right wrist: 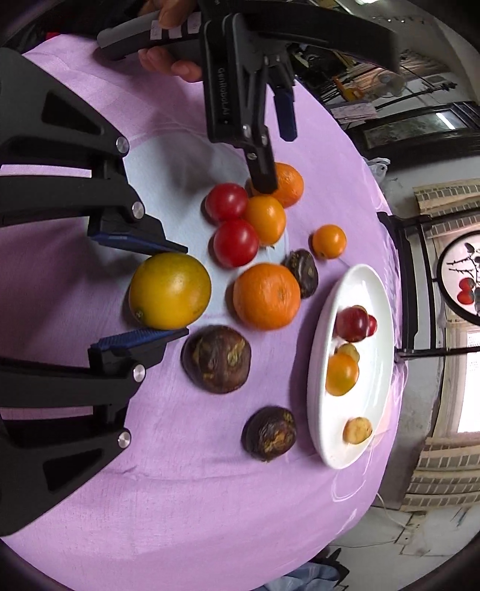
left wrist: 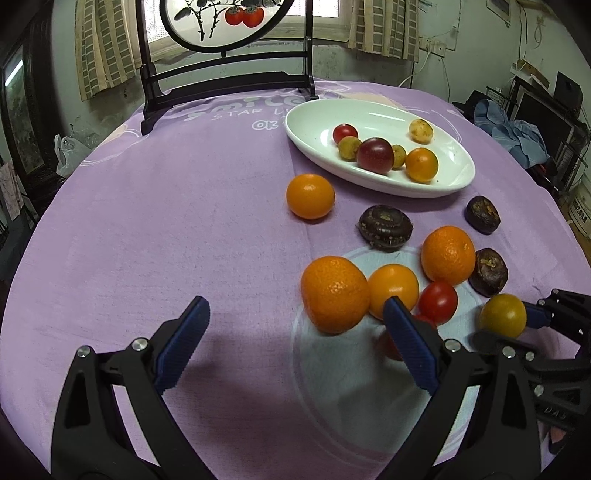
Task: Organize fruits
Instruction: 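Grasp the large orange with the left tool while the right tool grasps the yellow grapefruit, then carry both fruits to the white plate and open both tools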
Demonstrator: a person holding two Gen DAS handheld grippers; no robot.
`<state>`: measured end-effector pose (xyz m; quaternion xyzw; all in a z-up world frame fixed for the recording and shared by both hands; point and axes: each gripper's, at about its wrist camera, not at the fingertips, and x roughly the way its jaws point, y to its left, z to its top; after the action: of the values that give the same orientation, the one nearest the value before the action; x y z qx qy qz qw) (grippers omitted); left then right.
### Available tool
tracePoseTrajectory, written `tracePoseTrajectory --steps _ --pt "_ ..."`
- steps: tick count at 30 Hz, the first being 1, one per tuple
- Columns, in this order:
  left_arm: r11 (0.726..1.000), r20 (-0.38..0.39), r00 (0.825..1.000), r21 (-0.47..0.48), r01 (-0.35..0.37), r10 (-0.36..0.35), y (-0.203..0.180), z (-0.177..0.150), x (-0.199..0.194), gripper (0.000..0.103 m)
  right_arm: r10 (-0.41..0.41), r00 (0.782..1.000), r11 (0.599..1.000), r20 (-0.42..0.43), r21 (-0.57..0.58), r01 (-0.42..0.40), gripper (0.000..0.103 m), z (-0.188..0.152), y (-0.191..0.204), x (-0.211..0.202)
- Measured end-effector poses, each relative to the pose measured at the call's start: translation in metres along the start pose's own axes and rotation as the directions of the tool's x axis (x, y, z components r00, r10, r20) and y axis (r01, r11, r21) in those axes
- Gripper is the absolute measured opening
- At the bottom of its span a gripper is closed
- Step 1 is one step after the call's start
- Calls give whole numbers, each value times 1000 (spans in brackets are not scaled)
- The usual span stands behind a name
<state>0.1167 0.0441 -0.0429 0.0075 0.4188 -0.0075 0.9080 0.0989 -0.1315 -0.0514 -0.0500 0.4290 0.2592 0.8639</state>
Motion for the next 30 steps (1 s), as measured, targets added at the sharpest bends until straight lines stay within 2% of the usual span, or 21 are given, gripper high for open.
tracePoseTrajectory --steps 3,7,16,18,24,25,27,30 --pt "999 -2 1000 31 8 -8 -5 -2 1 97 6 1000 1000 14 -11 -6 37 0 1 -4" --pt "997 40 999 77 -10 7 -7 -5 0 97 23 999 999 29 -23 -22 37 0 3 -9" --pt "998 3 1000 61 6 -6 4 -5 2 93 23 999 1000 43 -21 -22 37 1 2 -14" --pt "998 -21 999 55 30 -29 2 -4 9 81 26 999 999 43 -26 -25 37 0 3 -14" --pt "997 -6 997 3 77 -77 5 6 21 76 28 998 999 48 -24 -27 37 0 3 -15" --pt "996 -4 996 -5 91 -91 5 8 22 73 28 998 999 49 -21 -27 37 0 3 -15" --pt "986 2 986 -7 167 -167 2 11 25 43 30 998 999 50 -16 -29 37 1 2 -15" --pt "987 7 987 2 163 -163 -2 13 27 42 25 998 1000 52 -4 -25 37 1 0 -15"
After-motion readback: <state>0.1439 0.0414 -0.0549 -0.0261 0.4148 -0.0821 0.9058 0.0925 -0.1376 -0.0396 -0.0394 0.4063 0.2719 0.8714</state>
